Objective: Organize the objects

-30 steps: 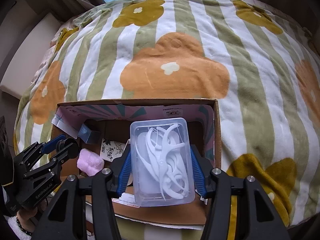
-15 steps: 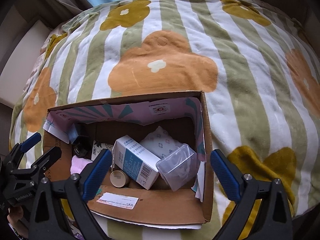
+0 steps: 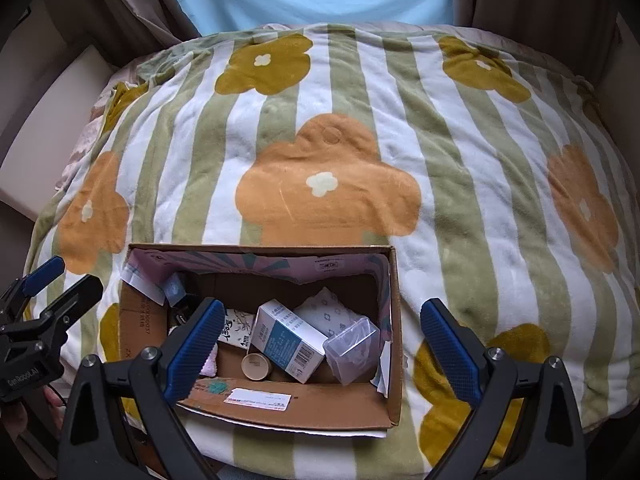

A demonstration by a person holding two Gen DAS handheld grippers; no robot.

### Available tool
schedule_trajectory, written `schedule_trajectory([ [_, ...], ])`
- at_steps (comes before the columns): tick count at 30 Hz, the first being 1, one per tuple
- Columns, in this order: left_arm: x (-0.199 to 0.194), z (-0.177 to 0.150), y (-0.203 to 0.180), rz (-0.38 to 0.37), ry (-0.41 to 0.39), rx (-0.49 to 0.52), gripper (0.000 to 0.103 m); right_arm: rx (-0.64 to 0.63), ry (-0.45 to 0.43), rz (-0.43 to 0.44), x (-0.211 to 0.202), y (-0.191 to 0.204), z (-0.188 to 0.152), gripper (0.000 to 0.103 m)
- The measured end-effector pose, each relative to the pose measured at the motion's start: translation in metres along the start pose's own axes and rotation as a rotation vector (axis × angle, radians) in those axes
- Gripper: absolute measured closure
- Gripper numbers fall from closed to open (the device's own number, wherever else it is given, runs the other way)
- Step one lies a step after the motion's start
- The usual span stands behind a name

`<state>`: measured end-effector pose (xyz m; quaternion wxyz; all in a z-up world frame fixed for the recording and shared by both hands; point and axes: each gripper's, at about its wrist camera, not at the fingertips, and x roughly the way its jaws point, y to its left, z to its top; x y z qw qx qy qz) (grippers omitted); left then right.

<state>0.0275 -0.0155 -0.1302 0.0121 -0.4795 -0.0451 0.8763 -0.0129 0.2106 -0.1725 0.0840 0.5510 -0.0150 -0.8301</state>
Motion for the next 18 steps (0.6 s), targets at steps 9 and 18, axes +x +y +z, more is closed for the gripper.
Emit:
schedule_trajectory([
  [9,-0.059,0.024,-0.001,0.089,-0.110,0.039,0.000,-0.013,-0.084,-0.042,-0.054,0.011,0.019,0.005],
  [18,-0.057,0.021,0.007,0.081,-0.111,0.024,0.000,-0.015,-0.113,-0.057,-0.058,0.015,0.021,0.005],
])
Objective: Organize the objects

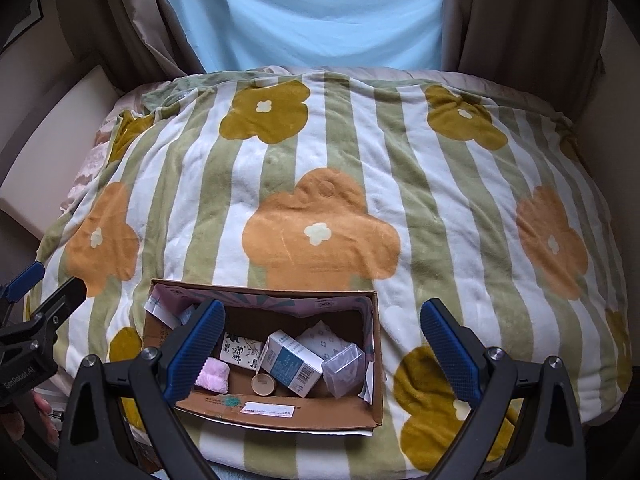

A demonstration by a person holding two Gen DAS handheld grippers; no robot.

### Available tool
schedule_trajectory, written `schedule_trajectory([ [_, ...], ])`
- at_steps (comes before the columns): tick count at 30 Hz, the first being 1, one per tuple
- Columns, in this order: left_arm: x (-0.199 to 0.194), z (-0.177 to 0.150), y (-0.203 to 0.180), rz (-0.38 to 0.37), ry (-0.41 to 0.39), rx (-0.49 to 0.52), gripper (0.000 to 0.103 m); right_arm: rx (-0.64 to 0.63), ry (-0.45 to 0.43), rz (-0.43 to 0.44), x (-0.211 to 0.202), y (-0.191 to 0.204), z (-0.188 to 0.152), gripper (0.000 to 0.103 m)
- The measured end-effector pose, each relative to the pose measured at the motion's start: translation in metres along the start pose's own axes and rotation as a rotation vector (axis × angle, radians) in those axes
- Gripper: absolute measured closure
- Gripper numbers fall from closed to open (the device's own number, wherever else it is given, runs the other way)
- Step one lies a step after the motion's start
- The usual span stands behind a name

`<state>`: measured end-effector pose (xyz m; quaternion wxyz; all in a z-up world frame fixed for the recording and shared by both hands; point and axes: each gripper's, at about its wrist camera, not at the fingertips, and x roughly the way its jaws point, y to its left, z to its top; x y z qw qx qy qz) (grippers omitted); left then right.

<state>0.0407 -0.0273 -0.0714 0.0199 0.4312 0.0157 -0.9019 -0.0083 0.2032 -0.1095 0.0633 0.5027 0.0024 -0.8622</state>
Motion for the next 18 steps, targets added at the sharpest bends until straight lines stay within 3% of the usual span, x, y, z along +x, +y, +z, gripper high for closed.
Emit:
schedule_trajectory([
  [18,0.003,0.007,0.010,-0.011,-0.009,-0.041,0.000,0.003,-0.032,-0.025,-0.008,-0.001,0.010,0.005],
])
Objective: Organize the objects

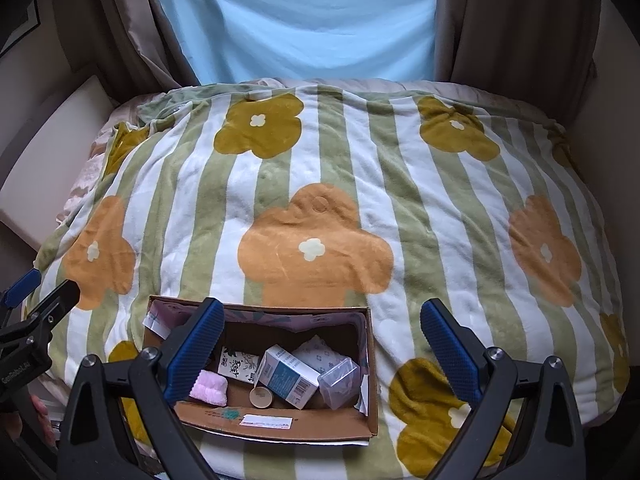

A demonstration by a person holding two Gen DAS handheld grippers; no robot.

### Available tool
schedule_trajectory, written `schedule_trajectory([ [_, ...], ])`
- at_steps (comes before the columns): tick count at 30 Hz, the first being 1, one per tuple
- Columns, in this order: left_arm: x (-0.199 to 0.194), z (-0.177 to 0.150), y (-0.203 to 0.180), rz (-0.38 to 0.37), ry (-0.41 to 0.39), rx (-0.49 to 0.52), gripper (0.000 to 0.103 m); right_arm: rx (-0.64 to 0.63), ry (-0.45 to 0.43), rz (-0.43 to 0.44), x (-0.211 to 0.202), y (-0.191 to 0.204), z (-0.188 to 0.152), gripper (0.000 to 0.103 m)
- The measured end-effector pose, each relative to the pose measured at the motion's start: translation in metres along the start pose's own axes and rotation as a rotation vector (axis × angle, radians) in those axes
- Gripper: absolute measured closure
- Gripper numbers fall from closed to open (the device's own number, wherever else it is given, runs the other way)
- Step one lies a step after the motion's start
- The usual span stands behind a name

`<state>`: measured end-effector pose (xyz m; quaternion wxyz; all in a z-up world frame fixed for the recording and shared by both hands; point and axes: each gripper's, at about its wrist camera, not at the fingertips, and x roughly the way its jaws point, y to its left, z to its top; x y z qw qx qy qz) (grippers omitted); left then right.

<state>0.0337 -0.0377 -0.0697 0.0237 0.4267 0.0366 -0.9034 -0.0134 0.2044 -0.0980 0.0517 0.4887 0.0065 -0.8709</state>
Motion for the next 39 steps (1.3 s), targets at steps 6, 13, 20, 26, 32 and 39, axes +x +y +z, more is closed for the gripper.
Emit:
schedule_trajectory([
  [6,0.003,-0.001,-0.005,-0.007,0.009,0.011,0.000,0.000,-0.002,0.001,0.000,0.002,0.001,0.005],
  [13,0.005,-0.004,-0.006,-0.004,0.020,0.015,0.000,-0.013,-0.009,-0.002,0.000,0.008,0.004,0.005],
  [20,0.008,-0.004,-0.010,-0.015,0.028,0.041,0.000,-0.013,-0.013,-0.007,0.001,0.009,0.005,0.005],
  [26,0.008,-0.005,-0.015,-0.019,0.030,0.060,0.000,-0.012,-0.014,-0.009,0.000,0.009,0.005,0.005],
  [32,0.007,-0.004,-0.017,-0.023,0.024,0.066,0.000,-0.009,-0.019,-0.008,0.001,0.008,0.005,0.005],
  [39,0.003,-0.001,-0.014,-0.030,0.004,0.062,0.000,-0.012,-0.020,-0.006,0.001,0.007,0.005,0.005],
])
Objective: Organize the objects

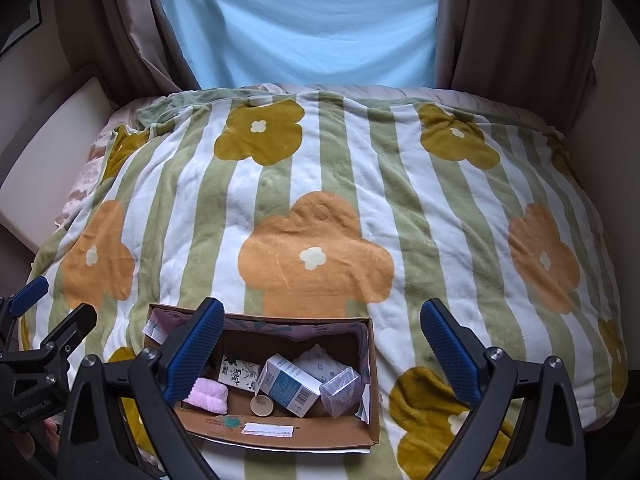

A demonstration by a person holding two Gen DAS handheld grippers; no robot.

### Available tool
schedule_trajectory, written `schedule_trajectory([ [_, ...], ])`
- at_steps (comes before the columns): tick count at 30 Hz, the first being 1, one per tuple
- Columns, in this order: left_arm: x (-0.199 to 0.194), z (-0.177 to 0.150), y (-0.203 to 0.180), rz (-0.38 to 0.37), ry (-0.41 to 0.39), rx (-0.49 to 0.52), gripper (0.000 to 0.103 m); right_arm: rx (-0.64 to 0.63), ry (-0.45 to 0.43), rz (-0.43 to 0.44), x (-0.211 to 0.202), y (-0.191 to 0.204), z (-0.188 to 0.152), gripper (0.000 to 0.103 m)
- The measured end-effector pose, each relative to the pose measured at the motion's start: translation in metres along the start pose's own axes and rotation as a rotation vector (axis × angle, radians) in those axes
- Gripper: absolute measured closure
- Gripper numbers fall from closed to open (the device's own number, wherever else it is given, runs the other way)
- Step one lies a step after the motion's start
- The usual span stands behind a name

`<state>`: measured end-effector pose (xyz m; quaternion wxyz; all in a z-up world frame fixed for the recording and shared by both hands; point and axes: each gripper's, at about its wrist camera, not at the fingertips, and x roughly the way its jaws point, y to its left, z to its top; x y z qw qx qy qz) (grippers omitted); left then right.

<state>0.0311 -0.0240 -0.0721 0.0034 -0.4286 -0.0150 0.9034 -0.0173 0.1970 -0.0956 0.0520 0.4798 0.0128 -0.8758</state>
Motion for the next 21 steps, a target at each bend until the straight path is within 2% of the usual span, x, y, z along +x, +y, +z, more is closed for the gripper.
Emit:
schedule_trajectory([
  [10,-0.0095,0.0015,-0.0002,-0.005,-0.052,-0.015,0.000,0.000,-0.002,-0.002,-0.0007,0.0018,0.0001,0.005],
  [21,-0.0077,0.0000,0.0023,-0.027,-0.051,-0.048,0.000,0.000,-0.001,0.000,-0.0013,0.0026,0.0027,0.005],
])
